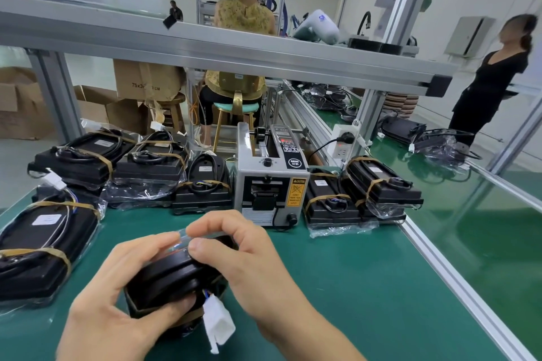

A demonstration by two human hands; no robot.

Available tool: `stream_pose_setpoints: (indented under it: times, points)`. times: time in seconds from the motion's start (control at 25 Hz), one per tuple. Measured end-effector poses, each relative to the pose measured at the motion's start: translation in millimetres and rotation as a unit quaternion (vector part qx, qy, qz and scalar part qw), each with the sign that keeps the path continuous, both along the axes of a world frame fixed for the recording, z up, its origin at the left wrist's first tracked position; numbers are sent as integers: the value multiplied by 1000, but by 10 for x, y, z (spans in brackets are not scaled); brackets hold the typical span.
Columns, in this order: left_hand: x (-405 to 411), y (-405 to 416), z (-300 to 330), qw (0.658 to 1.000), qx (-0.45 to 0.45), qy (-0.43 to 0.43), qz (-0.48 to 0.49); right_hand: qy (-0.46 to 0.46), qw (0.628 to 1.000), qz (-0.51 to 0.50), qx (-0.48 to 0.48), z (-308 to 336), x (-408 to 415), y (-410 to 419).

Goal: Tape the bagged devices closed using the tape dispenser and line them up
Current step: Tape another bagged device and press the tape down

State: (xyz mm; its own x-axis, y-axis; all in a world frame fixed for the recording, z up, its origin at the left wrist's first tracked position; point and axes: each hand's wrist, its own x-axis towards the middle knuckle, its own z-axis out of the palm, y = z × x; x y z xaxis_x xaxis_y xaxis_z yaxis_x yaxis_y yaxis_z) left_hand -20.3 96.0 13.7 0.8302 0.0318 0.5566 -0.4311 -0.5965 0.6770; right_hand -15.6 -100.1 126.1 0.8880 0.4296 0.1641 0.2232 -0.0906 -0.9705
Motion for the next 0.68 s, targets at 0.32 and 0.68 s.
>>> stream_pose_setpoints:
  times: [0.32, 0.68]
  points:
    - [-141, -169, 227, 999, -49, -16, 6, 4, 1000, -26, -12, -23, -13, 46]
    - [-398, -434, 531, 965, -239, 91, 57, 53, 989, -60, 126, -193, 48, -157]
